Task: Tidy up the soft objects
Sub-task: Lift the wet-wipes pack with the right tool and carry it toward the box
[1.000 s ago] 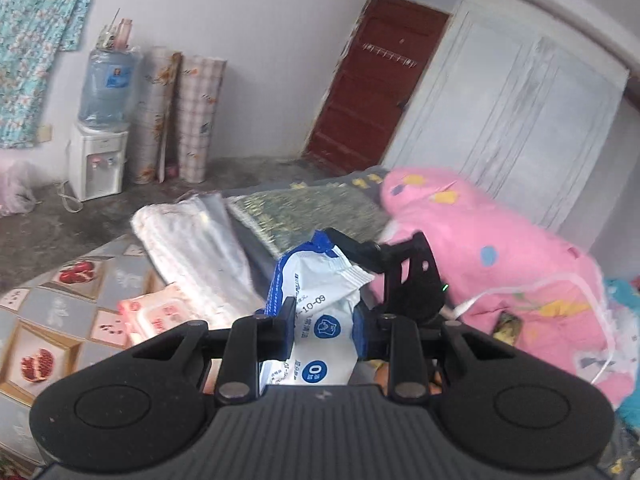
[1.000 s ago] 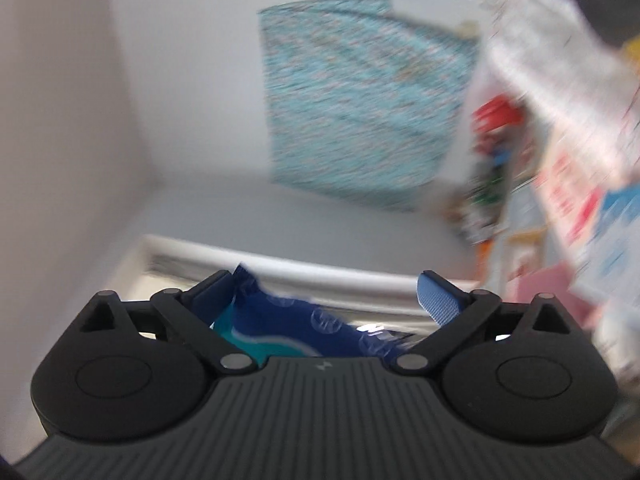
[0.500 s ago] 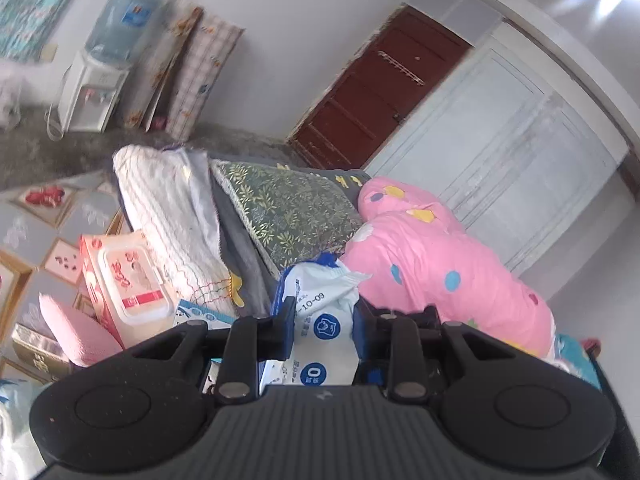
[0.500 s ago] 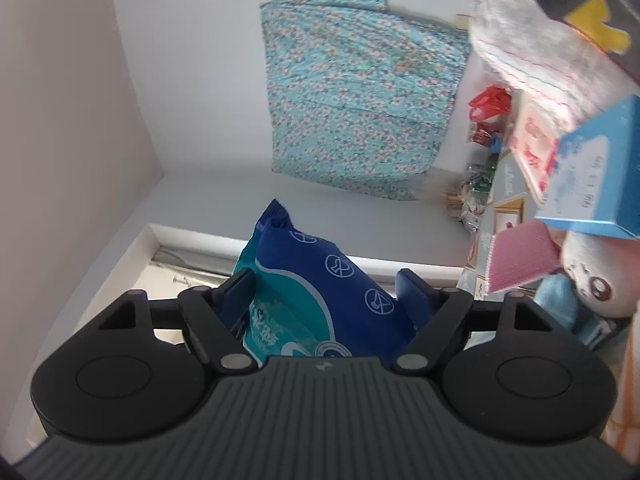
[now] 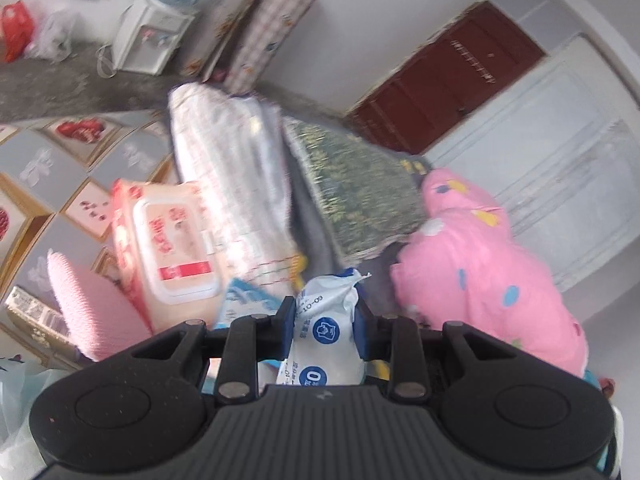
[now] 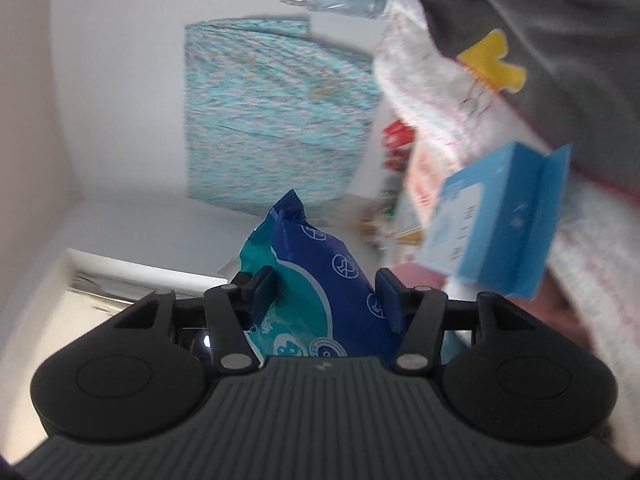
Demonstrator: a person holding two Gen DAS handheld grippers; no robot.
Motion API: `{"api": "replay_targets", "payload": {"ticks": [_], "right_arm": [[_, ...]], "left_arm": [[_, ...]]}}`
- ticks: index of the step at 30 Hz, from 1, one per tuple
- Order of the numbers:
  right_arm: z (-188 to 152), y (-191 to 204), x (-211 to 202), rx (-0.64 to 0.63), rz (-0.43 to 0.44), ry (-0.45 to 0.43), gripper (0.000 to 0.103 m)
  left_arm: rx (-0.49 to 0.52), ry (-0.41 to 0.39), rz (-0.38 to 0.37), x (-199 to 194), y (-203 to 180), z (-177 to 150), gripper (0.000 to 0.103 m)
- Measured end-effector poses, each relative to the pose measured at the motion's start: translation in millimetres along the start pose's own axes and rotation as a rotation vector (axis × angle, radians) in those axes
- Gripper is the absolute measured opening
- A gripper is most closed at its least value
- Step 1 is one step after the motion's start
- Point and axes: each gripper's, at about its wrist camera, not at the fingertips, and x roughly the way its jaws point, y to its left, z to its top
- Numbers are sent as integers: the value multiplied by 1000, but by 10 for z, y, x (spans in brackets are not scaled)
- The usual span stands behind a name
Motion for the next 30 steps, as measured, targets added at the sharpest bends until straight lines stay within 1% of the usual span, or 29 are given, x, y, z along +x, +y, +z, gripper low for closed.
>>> {"api": "replay_targets", "payload": {"ticks": [3, 4, 5, 6, 8, 9, 11, 14, 16, 20, 22, 24, 26, 28, 30], "right_arm": [[-9, -28, 105, -32, -89, 3, 52], [-17, -28, 145, -44, -118, 5, 51], [-27, -26, 187, -53, -146, 8, 51], [-36, -31, 224, -60, -166, 13, 49], [-70, -43, 281, -78, -200, 21, 48], [-68, -30, 279, -86, -213, 22, 48], [-100, -14, 306, -105, -235, 19, 47], [-120, 9, 328, -103, -249, 15, 47], [-123, 7, 341, -97, -252, 13, 47], [-117, 21, 334, -88, -258, 12, 46], [-117, 18, 332, -80, -259, 11, 46], [-116, 11, 322, -72, -258, 12, 46], [-115, -4, 316, -63, -255, 13, 46], [-113, -6, 300, -57, -250, 17, 46], [-112, 2, 278, -57, -253, 13, 46]], "left_arm": [[-23, 22, 42, 92, 146, -9, 31], [-26, 29, 59, 111, 181, -16, 33], [-29, 38, 72, 129, 218, -24, 38], [-34, 46, 76, 138, 254, -31, 41], [-42, 56, 73, 115, 294, -45, 50], [-39, 59, 78, 96, 298, -55, 51], [-18, 64, 89, 58, 278, -82, 58], [35, 79, 100, -18, 200, -161, 63], [87, 92, 120, -47, 125, -234, 64], [200, 134, 158, -24, -38, -407, 66], [257, 160, 204, 39, -107, -494, 66], [299, 167, 251, 116, -158, -564, 64], [307, 161, 267, 168, -168, -614, 57], [294, 163, 266, 202, -156, -631, 51], [301, 152, 279, 208, -166, -640, 49]]}}
